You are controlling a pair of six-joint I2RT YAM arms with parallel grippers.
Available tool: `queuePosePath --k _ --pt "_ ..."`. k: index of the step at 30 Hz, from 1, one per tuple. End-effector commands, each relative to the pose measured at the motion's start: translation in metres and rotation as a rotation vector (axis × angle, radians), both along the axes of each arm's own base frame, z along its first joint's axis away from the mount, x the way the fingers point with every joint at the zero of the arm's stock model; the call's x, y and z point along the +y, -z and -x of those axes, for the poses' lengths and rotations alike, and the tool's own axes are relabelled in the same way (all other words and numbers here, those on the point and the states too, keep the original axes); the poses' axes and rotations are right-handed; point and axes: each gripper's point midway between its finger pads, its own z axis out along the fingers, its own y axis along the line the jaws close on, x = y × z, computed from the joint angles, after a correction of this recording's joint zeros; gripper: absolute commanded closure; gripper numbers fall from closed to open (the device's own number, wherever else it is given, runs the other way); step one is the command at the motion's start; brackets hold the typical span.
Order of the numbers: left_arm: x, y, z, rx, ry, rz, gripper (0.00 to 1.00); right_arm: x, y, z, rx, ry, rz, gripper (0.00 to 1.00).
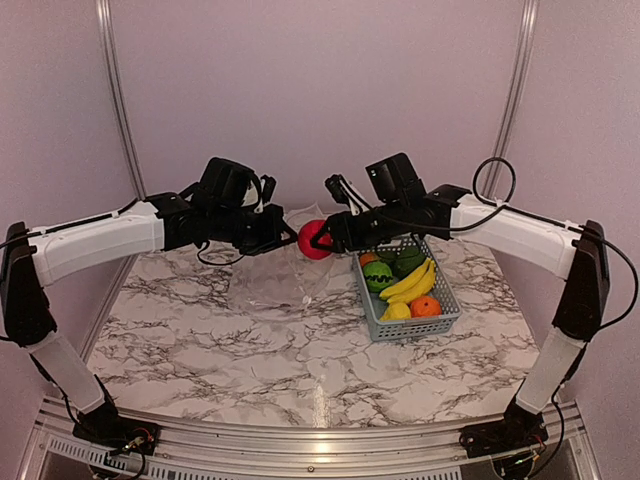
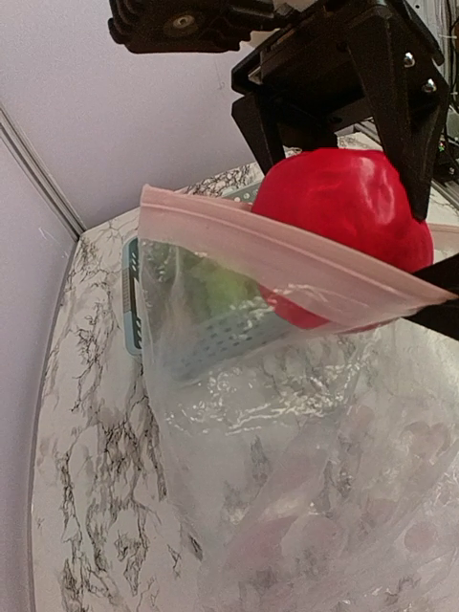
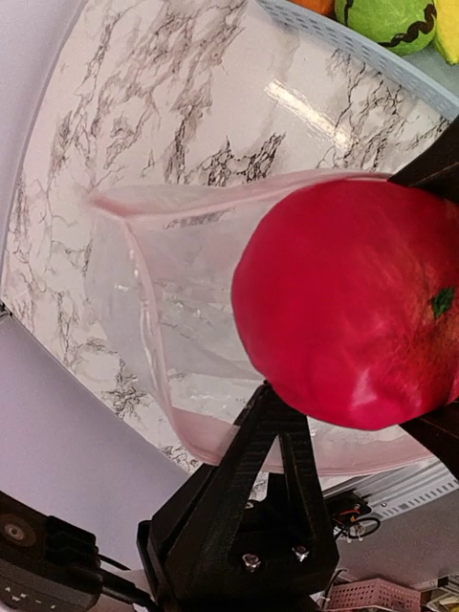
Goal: Place the food in the zip-top bag and seal the zipper
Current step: Place the fake fruit in the zipper food storage bag, then pick up the fake fruit from the bin.
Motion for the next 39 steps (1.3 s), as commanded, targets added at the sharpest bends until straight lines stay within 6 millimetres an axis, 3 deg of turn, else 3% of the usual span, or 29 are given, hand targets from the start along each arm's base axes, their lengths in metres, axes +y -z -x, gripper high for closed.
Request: queuePosePath --k 1,5,8,11,17,21,24,27,29,30,34,39 --pt "-0.006 -0.020 0.005 -0.042 0.023 0.059 1.00 -0.001 0.008 -0.007 0.007 0.023 0.072 0.66" --pt "-0.007 -0.017 0.005 -0.038 0.023 0.057 1.00 0.006 0.011 -0.005 0.026 0.007 0.088 0.57" --pt "-0.007 -0.015 0.003 -0.031 0.024 0.050 1.00 0.009 0.005 -0.003 0.045 0.003 0.065 0.39" --pt "-0.003 -0.011 0.001 -0.020 0.005 0.018 1.00 0.011 -0.017 0.002 0.046 -0.009 0.024 0.24" --pt "0.021 0.001 -0.004 0.004 -0.031 -0.046 1.00 0.009 -0.078 0.014 0.007 -0.032 -0.098 0.20" --pt "0.053 -0.003 -0.007 0.008 -0.070 -0.129 1.00 -0.015 -0.095 0.002 -0.035 0.027 -0.126 0.20" --pt "0.096 -0.017 -0.001 0.028 -0.129 -0.193 1.00 -0.060 -0.076 -0.025 -0.032 0.153 -0.096 0.21" --pt "0.135 -0.049 0.003 -0.065 -0.192 -0.317 1.00 -0.110 -0.048 -0.048 -0.019 0.309 -0.015 0.24" --pt "0.145 -0.059 0.003 -0.103 -0.188 -0.386 1.00 -0.136 -0.027 -0.058 -0.009 0.384 0.074 0.24" --pt "0.142 -0.053 0.002 -0.088 -0.170 -0.397 1.00 -0.143 -0.015 -0.061 0.008 0.399 0.111 0.24" --pt "0.093 -0.002 0.005 0.077 -0.022 -0.291 1.00 -0.152 0.021 -0.069 0.075 0.405 0.188 0.22" --pt "0.060 0.016 -0.004 0.088 0.014 -0.261 1.00 -0.158 0.059 -0.079 0.162 0.423 0.231 0.19"
